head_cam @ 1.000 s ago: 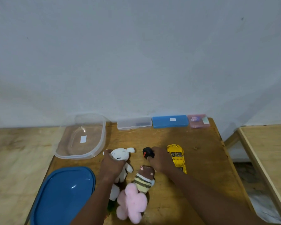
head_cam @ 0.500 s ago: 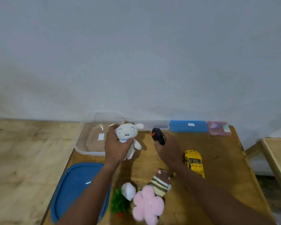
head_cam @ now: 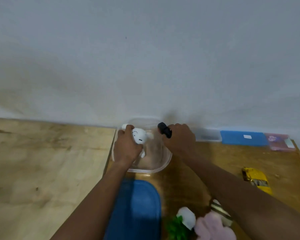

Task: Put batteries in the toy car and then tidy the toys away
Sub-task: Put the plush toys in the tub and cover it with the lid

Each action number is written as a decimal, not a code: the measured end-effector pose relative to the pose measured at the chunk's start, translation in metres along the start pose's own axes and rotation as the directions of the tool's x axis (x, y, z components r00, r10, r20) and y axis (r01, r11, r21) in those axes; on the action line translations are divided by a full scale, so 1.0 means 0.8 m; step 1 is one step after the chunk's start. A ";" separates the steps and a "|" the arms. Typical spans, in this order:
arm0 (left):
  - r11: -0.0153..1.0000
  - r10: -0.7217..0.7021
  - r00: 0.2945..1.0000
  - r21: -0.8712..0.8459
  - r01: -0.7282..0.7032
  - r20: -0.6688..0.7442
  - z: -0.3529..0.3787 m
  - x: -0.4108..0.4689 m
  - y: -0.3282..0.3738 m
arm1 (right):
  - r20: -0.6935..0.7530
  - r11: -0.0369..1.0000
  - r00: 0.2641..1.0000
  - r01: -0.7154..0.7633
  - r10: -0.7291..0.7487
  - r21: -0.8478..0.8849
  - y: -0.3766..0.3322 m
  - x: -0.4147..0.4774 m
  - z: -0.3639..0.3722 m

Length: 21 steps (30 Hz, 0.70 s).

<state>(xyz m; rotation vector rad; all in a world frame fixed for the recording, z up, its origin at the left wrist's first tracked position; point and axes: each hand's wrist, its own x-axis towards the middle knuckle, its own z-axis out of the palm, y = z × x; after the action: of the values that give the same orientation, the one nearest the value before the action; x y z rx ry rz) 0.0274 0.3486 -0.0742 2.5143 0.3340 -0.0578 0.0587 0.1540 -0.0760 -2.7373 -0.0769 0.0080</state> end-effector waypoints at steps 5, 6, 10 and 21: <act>0.997 0.054 0.997 0.050 -0.057 0.054 0.019 0.034 -0.024 | -0.034 0.981 0.999 0.034 -0.041 -0.191 -0.017 0.022 0.041; 0.996 0.069 0.996 0.055 -0.072 0.065 0.023 0.038 -0.029 | -0.047 0.977 0.998 0.026 -0.037 -0.211 -0.019 0.024 0.046; 0.988 0.141 0.988 0.060 -0.145 0.070 0.036 0.048 -0.041 | -0.089 0.963 0.996 0.004 -0.030 -0.271 -0.023 0.029 0.063; 0.970 0.217 0.976 0.106 -0.219 0.034 0.035 0.034 -0.048 | -0.032 0.960 0.999 -0.017 0.008 -0.281 -0.021 0.027 0.068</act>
<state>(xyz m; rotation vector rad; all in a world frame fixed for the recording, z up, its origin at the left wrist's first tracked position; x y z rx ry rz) 0.0452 0.3692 -0.1221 2.6410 0.0448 -0.0164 0.0789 0.1918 -0.1198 -3.0215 -0.0555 -0.0442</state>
